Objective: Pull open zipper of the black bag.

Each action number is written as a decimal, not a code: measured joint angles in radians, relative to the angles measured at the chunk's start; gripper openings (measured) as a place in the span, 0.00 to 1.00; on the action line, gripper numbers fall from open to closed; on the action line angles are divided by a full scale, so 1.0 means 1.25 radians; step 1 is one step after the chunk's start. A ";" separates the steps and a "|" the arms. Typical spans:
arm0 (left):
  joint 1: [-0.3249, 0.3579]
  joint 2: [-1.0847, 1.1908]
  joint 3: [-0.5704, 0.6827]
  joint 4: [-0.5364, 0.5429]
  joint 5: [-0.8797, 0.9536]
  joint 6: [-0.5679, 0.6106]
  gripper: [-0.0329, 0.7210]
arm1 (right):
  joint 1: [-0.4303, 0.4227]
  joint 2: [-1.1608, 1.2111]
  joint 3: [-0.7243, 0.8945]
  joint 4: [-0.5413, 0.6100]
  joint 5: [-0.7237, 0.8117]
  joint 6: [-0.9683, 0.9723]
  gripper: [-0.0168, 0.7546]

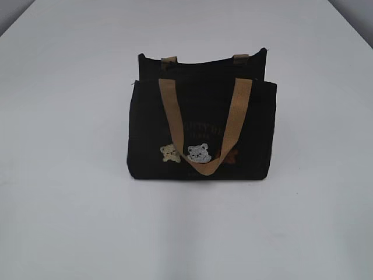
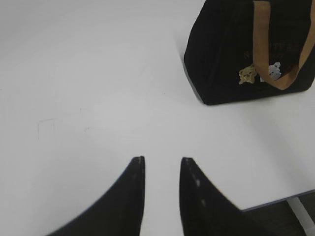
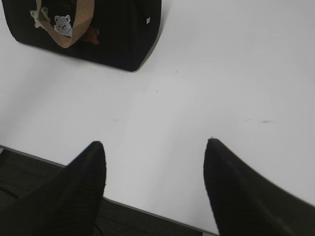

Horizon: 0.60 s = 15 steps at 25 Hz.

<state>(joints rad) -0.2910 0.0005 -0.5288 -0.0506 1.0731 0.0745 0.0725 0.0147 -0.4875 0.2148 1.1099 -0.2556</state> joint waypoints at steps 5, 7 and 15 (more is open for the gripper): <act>0.000 -0.003 0.001 0.000 -0.007 0.000 0.28 | 0.000 -0.003 0.000 0.001 -0.002 0.000 0.65; 0.002 -0.005 0.001 0.000 -0.008 0.000 0.28 | 0.000 -0.015 0.000 0.001 -0.003 0.000 0.65; 0.159 -0.008 0.002 -0.001 -0.010 0.000 0.28 | -0.036 -0.017 0.001 0.013 -0.004 0.000 0.65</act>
<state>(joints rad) -0.0919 -0.0092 -0.5269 -0.0516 1.0612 0.0742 0.0271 -0.0064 -0.4856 0.2310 1.1053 -0.2556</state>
